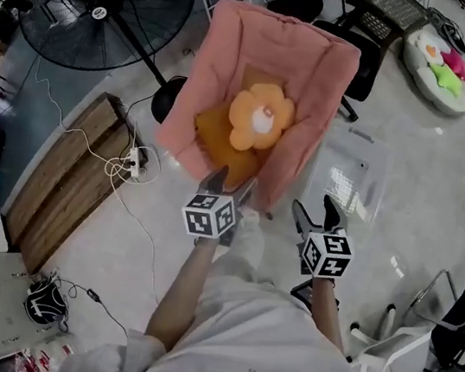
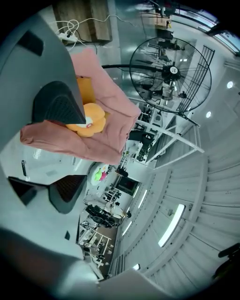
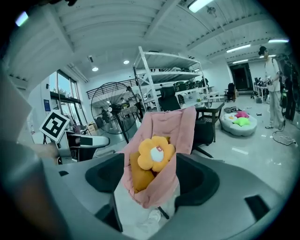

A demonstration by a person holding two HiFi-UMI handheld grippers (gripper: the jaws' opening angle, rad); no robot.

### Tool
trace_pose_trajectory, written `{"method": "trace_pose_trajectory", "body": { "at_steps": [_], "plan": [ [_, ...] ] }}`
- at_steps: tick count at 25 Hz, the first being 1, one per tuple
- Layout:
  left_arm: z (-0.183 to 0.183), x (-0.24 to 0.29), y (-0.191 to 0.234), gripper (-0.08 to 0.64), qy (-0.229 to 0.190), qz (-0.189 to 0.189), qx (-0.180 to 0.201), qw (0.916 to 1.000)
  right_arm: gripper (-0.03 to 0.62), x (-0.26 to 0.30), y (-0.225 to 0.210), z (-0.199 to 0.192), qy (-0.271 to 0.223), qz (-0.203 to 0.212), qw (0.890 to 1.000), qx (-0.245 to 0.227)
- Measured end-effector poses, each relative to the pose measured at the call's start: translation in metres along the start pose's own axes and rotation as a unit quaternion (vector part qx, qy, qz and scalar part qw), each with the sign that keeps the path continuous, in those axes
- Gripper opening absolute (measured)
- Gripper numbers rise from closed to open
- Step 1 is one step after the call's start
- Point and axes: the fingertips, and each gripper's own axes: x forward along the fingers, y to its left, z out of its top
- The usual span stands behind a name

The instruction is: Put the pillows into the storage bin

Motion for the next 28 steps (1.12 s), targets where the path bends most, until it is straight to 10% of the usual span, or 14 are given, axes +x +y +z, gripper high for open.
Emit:
{"method": "trace_pose_trajectory", "body": {
  "at_steps": [17,28],
  "plan": [
    [0.032,0.172,0.154,0.359,0.103,0.02,-0.049,0.9933,0.341,0.258,-0.038,0.047,0.107,0.012,0.991,-0.077],
    [0.024,0.236,0.205,0.351,0.143,0.026,-0.054,0.988,0.342,0.339,-0.055,0.0,0.183,0.02,0.98,-0.071]
  ]
}}
